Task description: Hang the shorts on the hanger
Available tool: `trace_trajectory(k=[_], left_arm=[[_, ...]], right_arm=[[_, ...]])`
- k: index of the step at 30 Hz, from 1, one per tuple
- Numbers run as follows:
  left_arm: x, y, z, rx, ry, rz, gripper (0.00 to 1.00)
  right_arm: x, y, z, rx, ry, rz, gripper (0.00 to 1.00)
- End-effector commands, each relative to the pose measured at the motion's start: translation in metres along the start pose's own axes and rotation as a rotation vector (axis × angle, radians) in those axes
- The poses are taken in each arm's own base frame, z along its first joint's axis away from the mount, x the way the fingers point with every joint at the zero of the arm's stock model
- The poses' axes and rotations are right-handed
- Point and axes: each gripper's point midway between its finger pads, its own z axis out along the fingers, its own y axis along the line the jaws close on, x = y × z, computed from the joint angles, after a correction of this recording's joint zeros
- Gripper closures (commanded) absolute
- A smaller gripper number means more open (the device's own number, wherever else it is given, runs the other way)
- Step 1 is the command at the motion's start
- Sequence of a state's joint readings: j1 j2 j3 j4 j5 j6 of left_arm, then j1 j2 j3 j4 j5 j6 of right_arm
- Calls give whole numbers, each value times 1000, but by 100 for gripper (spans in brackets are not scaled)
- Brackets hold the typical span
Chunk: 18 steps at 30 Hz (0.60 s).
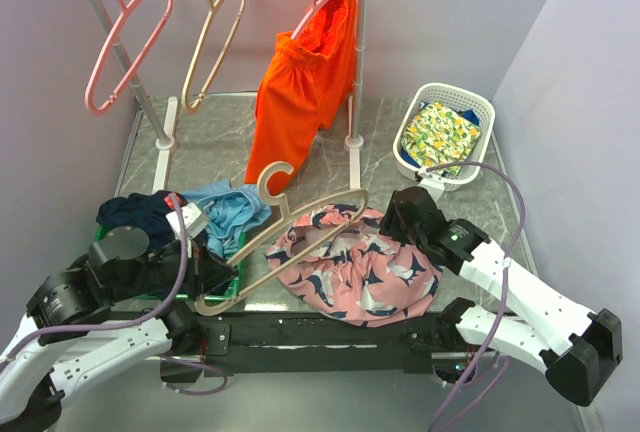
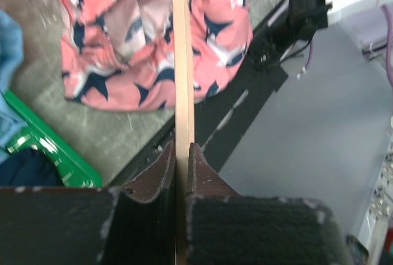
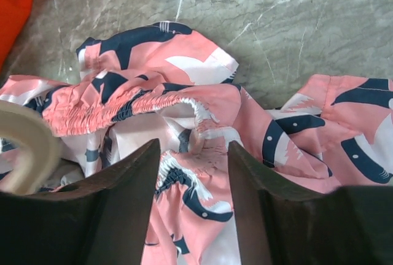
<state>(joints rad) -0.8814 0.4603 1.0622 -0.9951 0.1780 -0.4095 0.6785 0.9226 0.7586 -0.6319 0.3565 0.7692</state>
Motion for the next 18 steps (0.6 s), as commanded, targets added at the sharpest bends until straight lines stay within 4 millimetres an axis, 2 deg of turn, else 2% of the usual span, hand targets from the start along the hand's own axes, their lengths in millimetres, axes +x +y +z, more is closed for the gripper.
trace_trajectory(k=[1, 10, 13, 18], left_arm=[[11, -5, 6, 33, 62, -31, 99], [14, -4, 26, 37, 114, -20, 99], [14, -2, 30, 28, 134, -9, 99], [9, -1, 35, 14, 147, 12, 99]], right_arm=[[-11, 7, 3, -13, -51, 20, 47], [4, 2, 10, -12, -21, 17, 62], [4, 0, 9, -9, -29, 15, 71], [-3, 1, 3, -15, -44, 14, 92]])
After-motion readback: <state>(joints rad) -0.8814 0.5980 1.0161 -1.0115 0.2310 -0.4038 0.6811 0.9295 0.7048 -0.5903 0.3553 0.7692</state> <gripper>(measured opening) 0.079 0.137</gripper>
